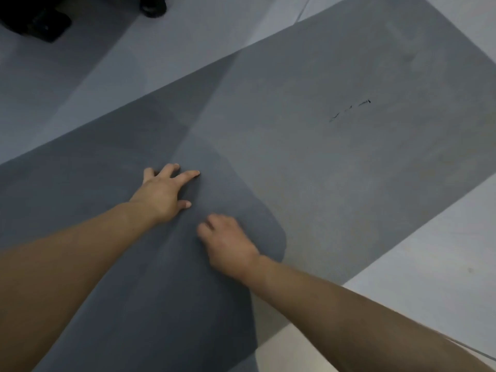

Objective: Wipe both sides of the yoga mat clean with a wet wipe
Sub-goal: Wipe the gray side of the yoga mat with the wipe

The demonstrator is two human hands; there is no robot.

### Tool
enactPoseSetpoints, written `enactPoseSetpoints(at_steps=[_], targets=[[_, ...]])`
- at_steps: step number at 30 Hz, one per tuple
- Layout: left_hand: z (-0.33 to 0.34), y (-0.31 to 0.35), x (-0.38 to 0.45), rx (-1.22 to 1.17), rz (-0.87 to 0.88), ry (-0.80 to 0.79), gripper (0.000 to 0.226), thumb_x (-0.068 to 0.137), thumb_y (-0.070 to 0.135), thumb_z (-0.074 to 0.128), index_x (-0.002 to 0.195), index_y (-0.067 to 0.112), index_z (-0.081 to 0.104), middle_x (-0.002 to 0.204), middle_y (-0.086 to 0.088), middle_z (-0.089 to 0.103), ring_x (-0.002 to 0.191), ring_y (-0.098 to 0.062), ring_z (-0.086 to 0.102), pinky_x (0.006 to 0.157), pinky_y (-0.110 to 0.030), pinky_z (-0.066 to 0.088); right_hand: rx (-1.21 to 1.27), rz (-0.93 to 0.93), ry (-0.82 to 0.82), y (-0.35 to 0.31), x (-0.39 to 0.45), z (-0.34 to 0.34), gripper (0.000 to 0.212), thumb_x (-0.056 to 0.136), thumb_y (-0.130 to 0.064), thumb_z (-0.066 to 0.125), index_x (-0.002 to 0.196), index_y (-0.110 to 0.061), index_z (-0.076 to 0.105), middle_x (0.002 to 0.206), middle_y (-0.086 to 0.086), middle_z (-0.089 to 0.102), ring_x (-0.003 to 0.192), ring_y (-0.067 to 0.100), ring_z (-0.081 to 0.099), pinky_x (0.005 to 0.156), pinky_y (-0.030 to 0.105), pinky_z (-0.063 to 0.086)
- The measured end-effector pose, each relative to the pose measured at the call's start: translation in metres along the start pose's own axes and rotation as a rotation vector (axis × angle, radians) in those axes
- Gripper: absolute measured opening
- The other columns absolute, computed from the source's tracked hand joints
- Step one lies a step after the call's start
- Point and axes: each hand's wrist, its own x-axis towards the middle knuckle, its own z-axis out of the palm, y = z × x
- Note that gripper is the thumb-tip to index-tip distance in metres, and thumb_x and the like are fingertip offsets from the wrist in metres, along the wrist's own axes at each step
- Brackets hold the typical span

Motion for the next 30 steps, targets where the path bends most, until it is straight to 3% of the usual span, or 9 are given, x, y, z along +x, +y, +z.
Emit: enactPoseSetpoints(at_steps=[4, 6, 9, 13, 17, 21, 24, 28, 30], targets=[[-0.009, -0.001, 0.002, -0.08, -0.1, -0.006, 0.106, 0.075, 0.058, 0.079, 0.155, 0.042, 0.011, 0.153, 0.005, 0.021, 0.134, -0.039, 0.027, 0.107, -0.061, 0.039, -0.065, -0.173, -0.059, 0.02, 0.012, -0.015, 0.029, 0.063, 0.0, 0.069, 0.089, -0.007, 0.058, 0.086, 0.017, 0.053, 0.075, 0.035, 0.054, 0.065, 0.038, 0.044], [-0.015, -0.001, 0.002, -0.075, -0.188, -0.029, 0.12, 0.068, 0.063, 0.082, 0.155, 0.044, 0.003, 0.158, 0.003, 0.007, 0.143, -0.038, 0.016, 0.107, -0.068, 0.035, -0.139, -0.033, 0.098, 0.063, 0.023, -0.038, 0.026, 0.061, 0.001, 0.072, 0.081, -0.008, 0.058, 0.08, 0.017, 0.055, 0.069, 0.038, 0.057, 0.059, 0.037, 0.046], [-0.02, -0.003, 0.005, -0.125, -0.257, -0.121, 0.131, 0.063, 0.068, 0.083, 0.153, 0.052, -0.011, 0.163, 0.008, -0.022, 0.152, -0.038, -0.013, 0.111, -0.071, 0.027, -0.224, 0.261, 0.326, 0.127, 0.035, -0.077, 0.01, 0.081, -0.006, 0.063, 0.076, -0.007, 0.054, 0.077, 0.02, 0.053, 0.064, 0.041, 0.055, 0.054, 0.039, 0.041], [-0.024, -0.009, 0.011, -0.181, -0.21, -0.185, 0.132, 0.061, 0.069, 0.083, 0.154, 0.054, -0.009, 0.165, 0.006, -0.023, 0.15, -0.045, -0.014, 0.12, -0.062, 0.018, -0.171, 0.445, 0.447, 0.123, 0.047, -0.072, 0.012, 0.085, -0.011, 0.055, 0.076, -0.005, 0.051, 0.078, 0.022, 0.053, 0.064, 0.041, 0.052, 0.055, 0.043, 0.041], [-0.025, -0.015, 0.014, -0.113, -0.182, -0.168, 0.124, 0.063, 0.075, 0.077, 0.154, 0.054, -0.005, 0.167, 0.001, -0.014, 0.149, -0.047, -0.003, 0.122, -0.053, 0.016, -0.059, 0.207, 0.224, 0.042, 0.05, -0.018, 0.014, 0.072, -0.002, 0.064, 0.079, -0.009, 0.054, 0.08, 0.016, 0.053, 0.07, 0.037, 0.054, 0.06, 0.041, 0.042], [-0.025, -0.033, 0.028, -0.015, -0.115, -0.106, 0.087, 0.085, 0.074, 0.054, 0.153, 0.058, 0.001, 0.166, -0.005, 0.0, 0.145, -0.042, 0.017, 0.122, -0.046, 0.019, 0.024, -0.172, -0.057, -0.018, 0.048, 0.009, 0.025, 0.066, 0.002, 0.065, 0.088, -0.006, 0.057, 0.084, 0.016, 0.051, 0.073, 0.034, 0.051, 0.063, 0.037, 0.038], [-0.028, -0.038, 0.029, -0.016, -0.111, -0.096, 0.078, 0.09, 0.063, 0.058, 0.151, 0.06, 0.009, 0.163, 0.001, 0.009, 0.138, -0.041, 0.023, 0.118, -0.049, 0.029, -0.101, -0.272, -0.012, 0.018, 0.064, -0.01, 0.02, 0.067, -0.002, 0.054, 0.086, -0.008, 0.057, 0.082, 0.016, 0.053, 0.07, 0.035, 0.053, 0.06, 0.037, 0.041], [-0.029, -0.035, 0.023, -0.085, -0.135, -0.017, 0.085, 0.083, 0.059, 0.071, 0.149, 0.055, 0.019, 0.157, 0.005, 0.018, 0.136, -0.037, 0.024, 0.104, -0.058, 0.044, -0.255, 0.084, 0.275, 0.119, 0.09, -0.064, 0.006, 0.072, -0.004, 0.056, 0.077, -0.007, 0.054, 0.076, 0.021, 0.053, 0.065, 0.041, 0.056, 0.055, 0.041, 0.044], [-0.032, -0.037, 0.026, -0.089, -0.197, 0.0, 0.103, 0.073, 0.063, 0.078, 0.152, 0.048, 0.014, 0.159, 0.002, 0.009, 0.143, -0.039, 0.016, 0.104, -0.066, 0.041, -0.246, 0.312, 0.372, 0.149, 0.099, -0.082, 0.008, 0.082, -0.01, 0.057, 0.077, -0.005, 0.053, 0.078, 0.023, 0.053, 0.066, 0.043, 0.054, 0.056, 0.043, 0.043]])
